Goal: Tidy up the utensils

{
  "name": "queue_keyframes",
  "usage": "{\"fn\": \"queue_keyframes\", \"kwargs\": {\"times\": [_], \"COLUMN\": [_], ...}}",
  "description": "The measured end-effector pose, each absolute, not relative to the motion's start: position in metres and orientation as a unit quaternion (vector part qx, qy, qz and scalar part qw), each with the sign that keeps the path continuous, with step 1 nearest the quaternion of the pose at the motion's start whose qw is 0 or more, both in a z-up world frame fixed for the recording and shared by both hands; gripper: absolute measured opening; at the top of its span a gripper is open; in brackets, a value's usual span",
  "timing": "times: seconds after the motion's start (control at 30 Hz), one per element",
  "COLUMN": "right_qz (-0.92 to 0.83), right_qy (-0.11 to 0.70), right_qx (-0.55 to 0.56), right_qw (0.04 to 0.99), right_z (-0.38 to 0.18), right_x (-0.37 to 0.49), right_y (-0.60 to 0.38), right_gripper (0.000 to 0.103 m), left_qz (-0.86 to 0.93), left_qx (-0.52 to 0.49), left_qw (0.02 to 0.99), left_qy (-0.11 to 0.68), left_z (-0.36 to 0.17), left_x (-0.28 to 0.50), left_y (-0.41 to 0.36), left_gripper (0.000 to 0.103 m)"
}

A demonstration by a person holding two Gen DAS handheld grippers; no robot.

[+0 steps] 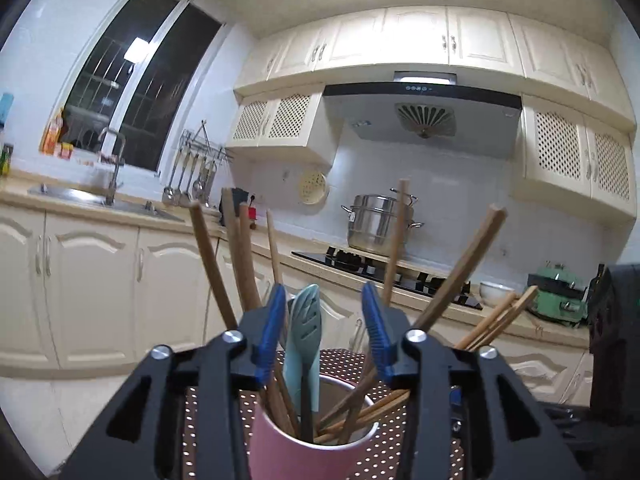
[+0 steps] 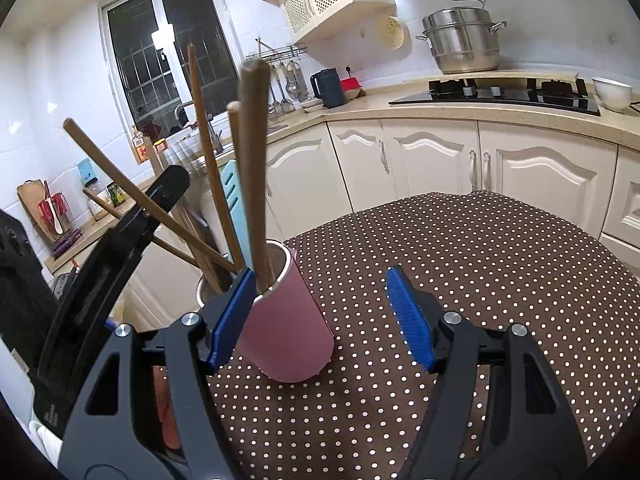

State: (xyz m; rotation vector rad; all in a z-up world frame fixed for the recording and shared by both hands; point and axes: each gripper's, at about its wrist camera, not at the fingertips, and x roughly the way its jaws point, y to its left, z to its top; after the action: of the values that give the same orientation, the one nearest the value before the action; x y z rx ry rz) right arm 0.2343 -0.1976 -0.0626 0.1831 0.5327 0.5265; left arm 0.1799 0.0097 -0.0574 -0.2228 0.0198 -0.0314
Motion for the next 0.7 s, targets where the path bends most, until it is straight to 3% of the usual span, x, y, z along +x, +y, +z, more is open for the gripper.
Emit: {"fn": "queue_keyframes", "kwargs": {"times": [0.47, 0.7], "right_qz": [0.233, 0.209], "right_qy": [0.236, 0.204], "right_qx": [0.085, 0.076], "right_qw": [0.94, 0.953], "right_z": [-0.03, -0.003], "right_x": [0.186, 0.139], "right_y": [-0.198, -0.198], "right_gripper": [0.068, 0.069], "left_qz": [-0.009, 0.011], "left_qx": [-0.091, -0.081], "left_qw": [0.994, 0.991], "left_qy": [0.057, 0.103], "left_z": [-0.024, 0.001], "left_x": [0.129, 0.092], "left_y": [0.016, 0.03], "left_gripper": [0.066, 0.07]}}
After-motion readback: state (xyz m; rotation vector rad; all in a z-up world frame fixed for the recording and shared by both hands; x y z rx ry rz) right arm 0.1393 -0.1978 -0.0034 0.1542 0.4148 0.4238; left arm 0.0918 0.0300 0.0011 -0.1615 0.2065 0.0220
